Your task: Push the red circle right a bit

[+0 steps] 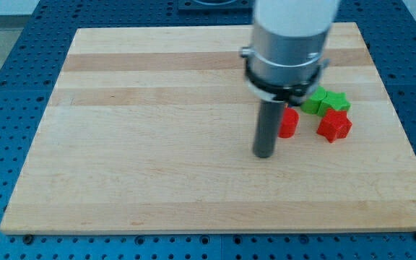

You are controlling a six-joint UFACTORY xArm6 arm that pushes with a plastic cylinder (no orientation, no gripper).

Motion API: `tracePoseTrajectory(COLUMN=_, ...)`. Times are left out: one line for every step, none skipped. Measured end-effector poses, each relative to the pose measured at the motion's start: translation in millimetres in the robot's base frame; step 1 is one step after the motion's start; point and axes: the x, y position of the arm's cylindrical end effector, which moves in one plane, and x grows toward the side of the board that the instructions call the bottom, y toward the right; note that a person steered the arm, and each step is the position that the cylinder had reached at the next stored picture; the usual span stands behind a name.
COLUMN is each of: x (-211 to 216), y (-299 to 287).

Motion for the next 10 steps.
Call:
tracePoseTrajectory(x=-5, y=-3)
tracePoseTrajectory(x=-11, y=5)
tracePoseTrajectory(x=-21, y=6)
tracePoseTrajectory(x=-27, y=16)
tracePoseTrajectory(x=-31, y=25)
tracePoseTrajectory(x=-37, y=26)
tracePoseTrajectory(x=-48, y=31)
tracePoseTrajectory(x=-55, y=34)
tracePoseTrajectory(x=-55, y=34)
tracePoseTrajectory(x=-56, y=39)
